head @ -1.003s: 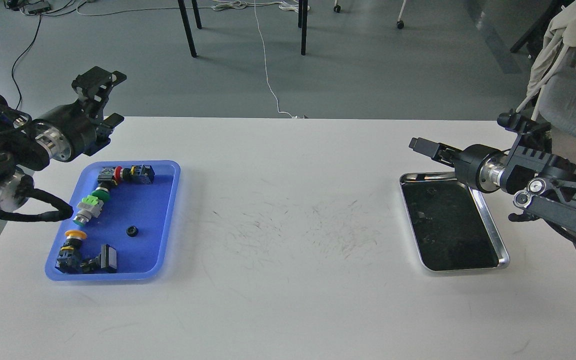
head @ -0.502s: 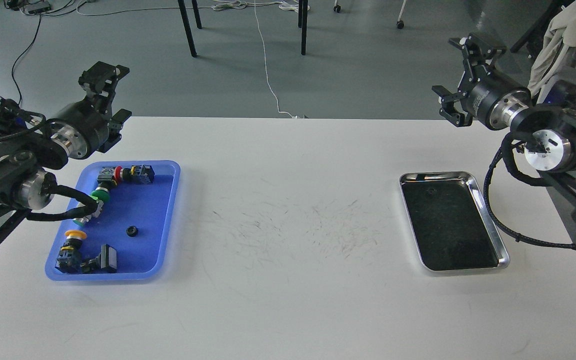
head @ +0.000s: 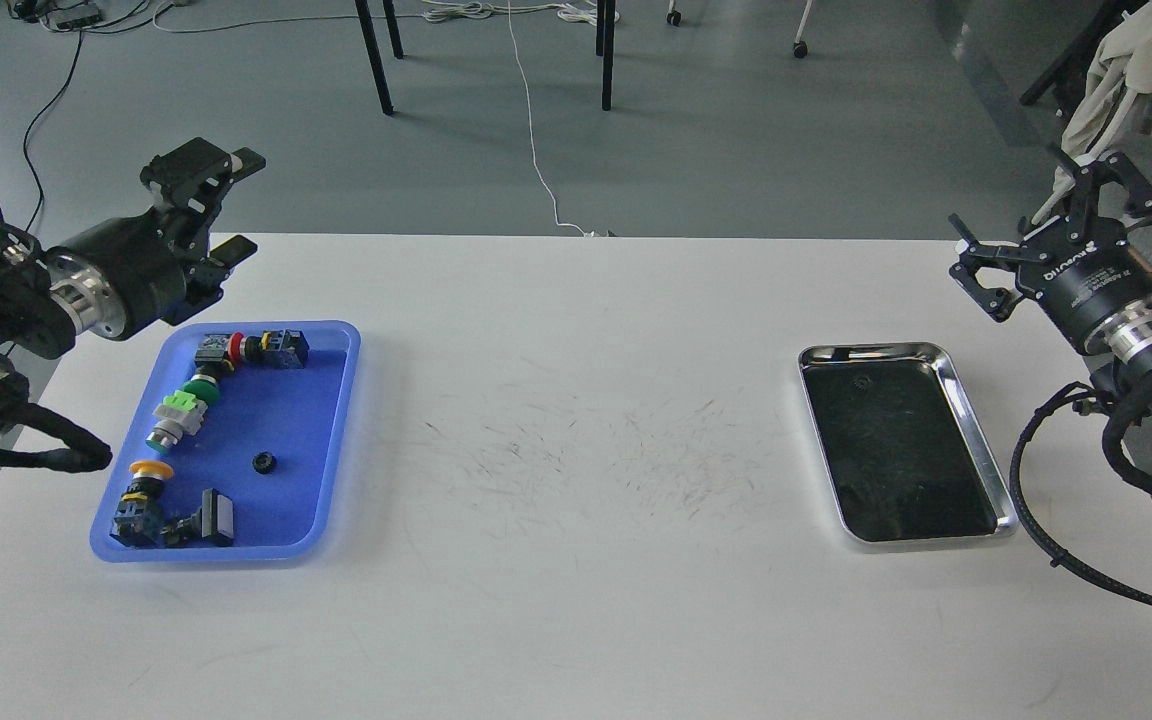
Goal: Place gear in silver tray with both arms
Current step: 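Reach the left gripper into the blue tray toward another black gear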
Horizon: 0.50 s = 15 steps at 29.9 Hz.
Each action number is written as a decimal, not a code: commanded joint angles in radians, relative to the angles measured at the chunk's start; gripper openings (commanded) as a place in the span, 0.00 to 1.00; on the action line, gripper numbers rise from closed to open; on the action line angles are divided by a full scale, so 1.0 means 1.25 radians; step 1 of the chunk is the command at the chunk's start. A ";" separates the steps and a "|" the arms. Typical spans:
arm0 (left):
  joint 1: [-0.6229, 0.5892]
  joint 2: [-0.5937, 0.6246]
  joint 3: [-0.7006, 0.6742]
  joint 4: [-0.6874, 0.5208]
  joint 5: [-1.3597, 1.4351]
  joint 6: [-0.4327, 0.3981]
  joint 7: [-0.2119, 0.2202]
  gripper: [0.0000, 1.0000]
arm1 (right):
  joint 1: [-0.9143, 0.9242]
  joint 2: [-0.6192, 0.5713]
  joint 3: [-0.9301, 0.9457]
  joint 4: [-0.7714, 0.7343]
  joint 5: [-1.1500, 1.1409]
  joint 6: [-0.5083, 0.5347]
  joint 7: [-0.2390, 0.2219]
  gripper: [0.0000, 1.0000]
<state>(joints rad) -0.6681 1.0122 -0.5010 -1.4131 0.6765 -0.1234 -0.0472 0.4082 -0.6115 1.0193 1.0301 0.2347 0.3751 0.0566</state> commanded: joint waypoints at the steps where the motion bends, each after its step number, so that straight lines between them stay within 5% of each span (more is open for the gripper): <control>1: 0.001 0.067 0.051 -0.032 0.122 -0.088 -0.005 0.98 | -0.030 0.006 0.002 -0.002 -0.001 0.005 0.003 0.97; 6: 0.001 0.086 0.102 -0.066 0.284 -0.109 -0.008 0.98 | -0.036 0.013 -0.007 -0.003 -0.002 0.008 0.005 0.97; 9: 0.003 0.081 0.144 -0.062 0.450 -0.094 -0.039 0.98 | -0.036 0.018 -0.008 -0.004 -0.005 0.007 0.005 0.97; 15: 0.013 0.053 0.234 -0.060 0.674 0.025 -0.060 0.98 | -0.038 0.022 -0.015 -0.003 -0.011 0.008 0.005 0.97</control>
<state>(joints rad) -0.6548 1.1003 -0.2573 -1.4907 1.4282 -0.1605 -0.1186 0.3622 -0.5864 1.0021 1.0245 0.2227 0.3842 0.0631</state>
